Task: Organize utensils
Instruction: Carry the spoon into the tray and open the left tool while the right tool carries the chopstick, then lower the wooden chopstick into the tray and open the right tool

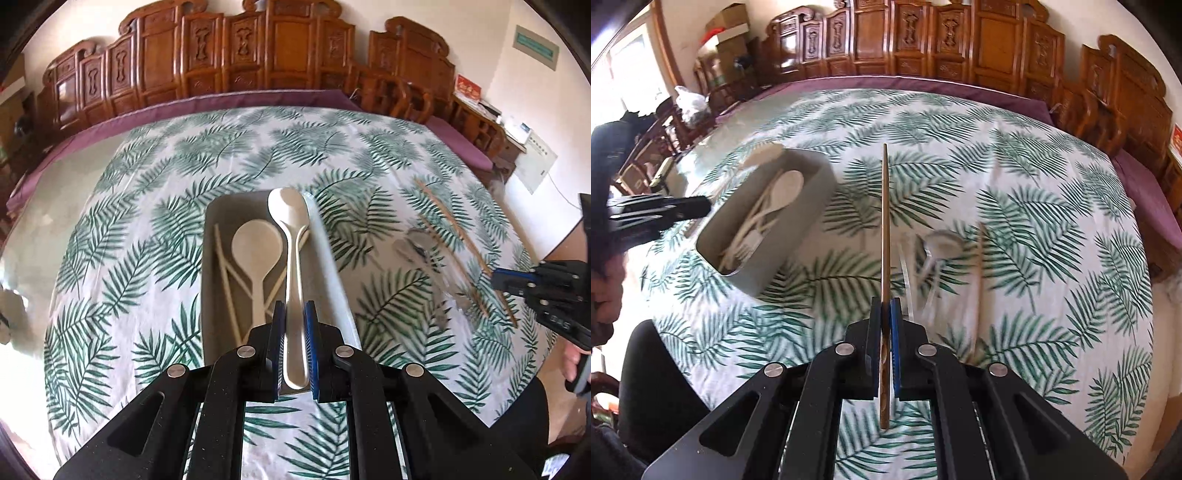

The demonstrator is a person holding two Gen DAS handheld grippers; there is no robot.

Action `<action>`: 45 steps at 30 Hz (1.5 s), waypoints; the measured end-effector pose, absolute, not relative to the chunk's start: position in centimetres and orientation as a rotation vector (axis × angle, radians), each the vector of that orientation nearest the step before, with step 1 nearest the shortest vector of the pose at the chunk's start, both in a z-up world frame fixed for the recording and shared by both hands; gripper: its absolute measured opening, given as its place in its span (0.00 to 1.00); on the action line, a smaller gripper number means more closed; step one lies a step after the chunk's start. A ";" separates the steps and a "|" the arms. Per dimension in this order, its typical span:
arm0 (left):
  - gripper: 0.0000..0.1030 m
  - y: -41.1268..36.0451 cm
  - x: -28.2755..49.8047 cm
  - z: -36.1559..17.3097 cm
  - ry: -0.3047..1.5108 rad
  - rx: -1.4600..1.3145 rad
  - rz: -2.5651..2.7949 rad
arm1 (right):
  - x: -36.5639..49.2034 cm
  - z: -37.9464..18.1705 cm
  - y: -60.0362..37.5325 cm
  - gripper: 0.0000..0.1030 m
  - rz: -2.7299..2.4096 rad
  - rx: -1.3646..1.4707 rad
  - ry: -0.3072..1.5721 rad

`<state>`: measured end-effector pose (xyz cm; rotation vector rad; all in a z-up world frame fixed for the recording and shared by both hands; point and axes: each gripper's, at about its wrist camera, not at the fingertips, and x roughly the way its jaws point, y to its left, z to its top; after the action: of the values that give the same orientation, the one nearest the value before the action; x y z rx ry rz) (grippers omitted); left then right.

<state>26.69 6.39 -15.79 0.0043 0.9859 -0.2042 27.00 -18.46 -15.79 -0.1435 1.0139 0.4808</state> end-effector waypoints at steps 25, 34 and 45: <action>0.09 6.7 30.3 -20.9 1.075 -0.024 -0.189 | 26.2 -15.1 -13.5 0.06 0.594 -0.160 1.020; 0.22 7.4 30.0 -19.8 1.050 -0.030 -0.175 | 26.8 -15.2 -11.5 0.06 0.623 -0.144 1.023; 0.43 11.7 28.1 -16.8 0.985 -0.055 -0.108 | 27.9 -16.0 -7.0 0.06 0.665 -0.126 1.039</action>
<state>28.08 11.71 -16.82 -0.0549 0.9852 -0.1083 27.87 -6.99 -16.03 -0.1261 1.0387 0.6655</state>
